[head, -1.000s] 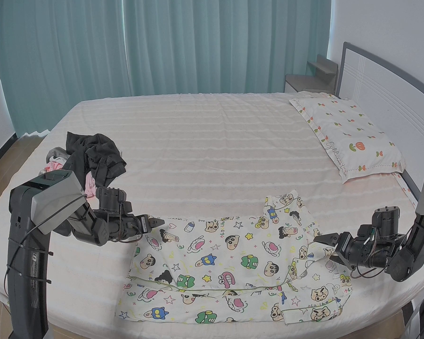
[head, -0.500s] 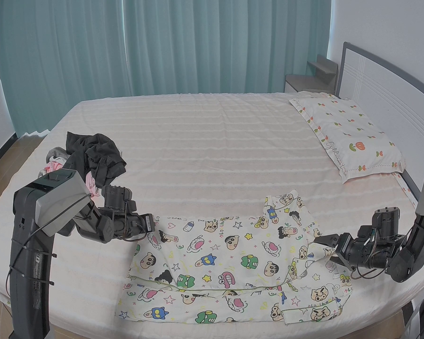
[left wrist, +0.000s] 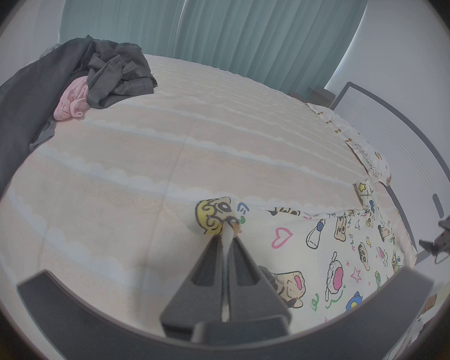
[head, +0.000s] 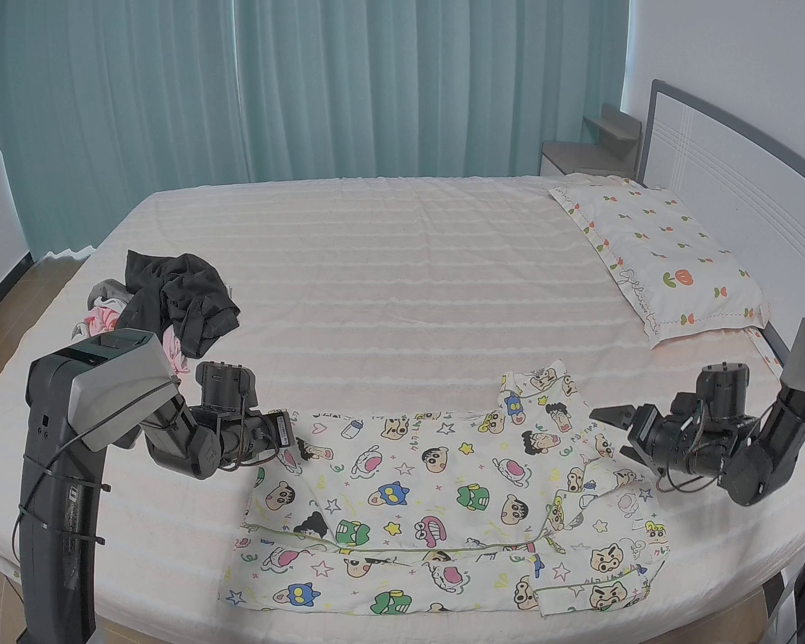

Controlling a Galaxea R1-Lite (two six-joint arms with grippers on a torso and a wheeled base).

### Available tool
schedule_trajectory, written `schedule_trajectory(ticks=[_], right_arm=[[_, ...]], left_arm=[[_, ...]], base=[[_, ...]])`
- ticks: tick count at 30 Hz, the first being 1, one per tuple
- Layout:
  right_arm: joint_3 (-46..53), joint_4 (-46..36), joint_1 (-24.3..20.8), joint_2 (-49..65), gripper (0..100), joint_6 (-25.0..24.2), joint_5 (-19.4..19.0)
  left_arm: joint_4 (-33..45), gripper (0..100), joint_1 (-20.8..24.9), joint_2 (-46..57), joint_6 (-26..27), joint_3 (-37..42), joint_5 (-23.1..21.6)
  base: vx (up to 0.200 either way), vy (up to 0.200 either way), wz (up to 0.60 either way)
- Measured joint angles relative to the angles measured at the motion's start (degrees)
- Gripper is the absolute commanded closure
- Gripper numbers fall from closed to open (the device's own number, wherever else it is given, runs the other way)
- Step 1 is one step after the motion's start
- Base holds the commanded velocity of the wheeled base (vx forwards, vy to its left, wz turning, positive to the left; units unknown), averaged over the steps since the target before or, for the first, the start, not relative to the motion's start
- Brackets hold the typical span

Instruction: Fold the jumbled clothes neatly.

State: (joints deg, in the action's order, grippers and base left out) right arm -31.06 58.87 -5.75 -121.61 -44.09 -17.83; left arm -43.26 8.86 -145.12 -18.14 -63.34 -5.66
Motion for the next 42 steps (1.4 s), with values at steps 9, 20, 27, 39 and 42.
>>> schedule_trajectory(ticks=[9, 20, 27, 39, 42], right_arm=[[-24.78, -18.75, 0.91, -8.98, 0, 7.73, 2.89], [-53.2, -38.05, 1.62, -25.25, 0, 18.48, 12.86], [-60.15, -42.12, 1.99, -32.0, 0, 20.86, 13.92], [-54.91, -41.55, 2.21, -29.22, 0, 20.55, 4.05], [-52.94, -41.58, 2.43, -28.11, 0, 21.36, 1.04]], left_arm=[[-1.73, 100, 0.2, 0.9, -0.17, 1.52, 0.98], [-2.83, 100, 1.11, 1.71, -1.34, 2.51, 1.72], [-3.24, 100, 1.46, 2.34, -3.01, 3.73, 2.73], [-3.23, 100, 1.46, 2.45, -3.5, 3.82, 2.71], [-3.23, 100, 1.5, 2.45, -3.54, 3.78, 2.71]], base=[[0.0, 0.0, 0.0], [0.0, 0.0, 0.0], [0.0, 0.0, 0.0], [0.0, 0.0, 0.0], [0.0, 0.0, 0.0]])
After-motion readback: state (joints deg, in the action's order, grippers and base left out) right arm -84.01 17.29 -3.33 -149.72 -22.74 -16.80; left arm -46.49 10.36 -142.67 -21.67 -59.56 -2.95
